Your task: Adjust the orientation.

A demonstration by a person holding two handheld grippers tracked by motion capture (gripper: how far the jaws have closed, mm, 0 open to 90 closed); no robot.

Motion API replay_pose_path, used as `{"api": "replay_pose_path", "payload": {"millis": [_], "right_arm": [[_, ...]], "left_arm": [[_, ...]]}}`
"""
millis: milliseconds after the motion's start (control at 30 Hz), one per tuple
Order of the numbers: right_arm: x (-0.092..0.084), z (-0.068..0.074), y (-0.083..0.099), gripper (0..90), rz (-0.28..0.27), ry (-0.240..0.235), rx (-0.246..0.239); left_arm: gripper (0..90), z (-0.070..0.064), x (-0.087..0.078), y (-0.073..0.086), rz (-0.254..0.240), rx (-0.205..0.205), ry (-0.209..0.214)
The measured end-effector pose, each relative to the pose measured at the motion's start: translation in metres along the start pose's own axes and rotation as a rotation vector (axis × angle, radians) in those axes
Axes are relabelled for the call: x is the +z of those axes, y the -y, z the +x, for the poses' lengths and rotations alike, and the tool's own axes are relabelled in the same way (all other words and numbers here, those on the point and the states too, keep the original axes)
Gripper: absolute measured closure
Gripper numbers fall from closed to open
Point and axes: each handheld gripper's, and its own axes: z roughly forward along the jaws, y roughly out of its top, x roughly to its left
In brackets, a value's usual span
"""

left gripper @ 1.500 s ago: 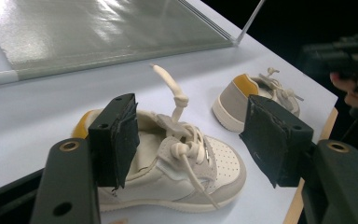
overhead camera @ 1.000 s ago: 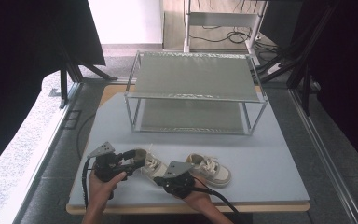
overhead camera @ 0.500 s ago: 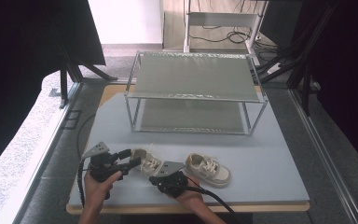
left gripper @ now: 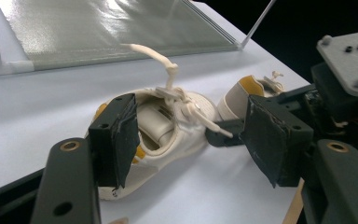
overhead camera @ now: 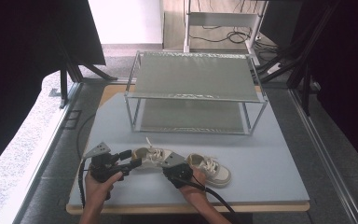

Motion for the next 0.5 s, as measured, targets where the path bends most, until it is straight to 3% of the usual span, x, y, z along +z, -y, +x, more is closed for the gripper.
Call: {"api": "replay_pose_path", "payload": {"millis": [67, 133, 267, 400, 500], "right_arm": [[0.0013, -0.0024, -0.0008, 90.0, 0.000, 0.000, 0.017], [0.0032, -0.0027, -0.0013, 90.0, 0.000, 0.029, 0.013], [0.0040, 0.0033, -0.0009, 88.8, -0.002, 0.082, -0.027], [0.0040, 0.0024, 0.0019, 89.3, 0.008, 0.045, -0.024], [0.0033, -0.0037, 0.0027, 90.0, 0.022, 0.022, -0.019]], "left_arm": [[35.3, -0.0001, -0.0004, -0.0004, -0.003, 0.003, -0.001], [35.3, 0.0006, -0.0005, -0.0002, -0.002, 0.002, -0.007], [35.4, 0.0039, -0.0014, 0.0010, 0.001, -0.001, -0.021], [35.4, 0.0070, -0.0020, 0.0022, -0.001, -0.014, -0.025], [35.4, 0.0082, -0.0017, 0.0027, -0.007, -0.029, 0.004]]}}
